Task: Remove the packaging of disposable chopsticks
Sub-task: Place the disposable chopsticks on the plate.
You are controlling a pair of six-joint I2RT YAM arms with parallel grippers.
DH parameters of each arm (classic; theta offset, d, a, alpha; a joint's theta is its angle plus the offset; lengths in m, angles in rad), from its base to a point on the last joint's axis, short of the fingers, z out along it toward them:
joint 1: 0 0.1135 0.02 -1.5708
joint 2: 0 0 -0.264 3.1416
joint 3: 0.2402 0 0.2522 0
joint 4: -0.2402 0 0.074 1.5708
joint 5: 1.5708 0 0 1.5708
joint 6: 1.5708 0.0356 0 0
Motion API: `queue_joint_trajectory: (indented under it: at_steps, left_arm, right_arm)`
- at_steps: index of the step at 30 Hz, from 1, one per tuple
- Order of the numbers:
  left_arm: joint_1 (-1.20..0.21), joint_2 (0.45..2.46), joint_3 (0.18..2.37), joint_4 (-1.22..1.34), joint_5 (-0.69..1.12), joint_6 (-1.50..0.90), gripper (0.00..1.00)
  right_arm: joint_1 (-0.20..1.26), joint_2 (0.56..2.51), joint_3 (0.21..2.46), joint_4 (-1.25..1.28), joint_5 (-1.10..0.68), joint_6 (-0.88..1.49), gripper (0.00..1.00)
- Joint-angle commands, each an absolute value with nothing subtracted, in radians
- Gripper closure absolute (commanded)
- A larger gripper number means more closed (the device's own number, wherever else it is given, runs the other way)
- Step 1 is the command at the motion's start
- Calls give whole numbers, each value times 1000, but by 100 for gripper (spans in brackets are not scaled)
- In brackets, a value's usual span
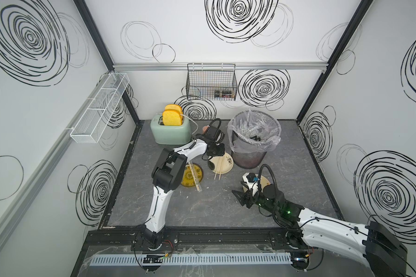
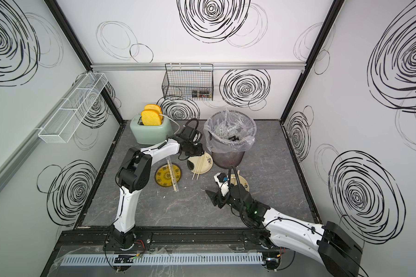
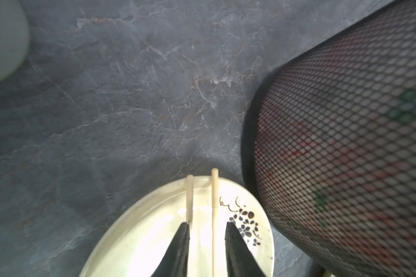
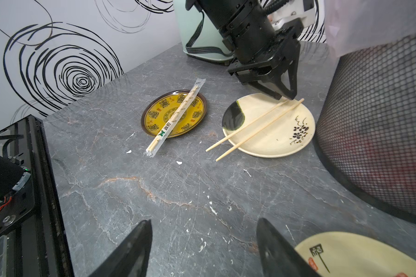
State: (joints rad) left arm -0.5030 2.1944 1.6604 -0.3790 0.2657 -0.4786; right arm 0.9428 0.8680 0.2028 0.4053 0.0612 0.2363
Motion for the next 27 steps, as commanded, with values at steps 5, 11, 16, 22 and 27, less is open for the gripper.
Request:
queue_joint_trajectory:
  at_steps: [5,11,16,22,27]
  left_arm:
    - [-509,2143,1619,-330,265,-481,67]
    - [-511,2135,1592,-310,272,-480,66]
    - [-511,2117,1575,-289,283,-487,66]
    - [-515,2042,1544,-271,278,-477,67]
    - [-518,1881,1416,-197,252,-457,68]
  right_arm:
    - [941,871,205,423,73,248,29]
    - [942,871,205,423,73,248,29]
    - [939,873,205,423,72,247,29]
    - [940,876,206,422,71,248,29]
    - [938,870,203,423,73,250,29]
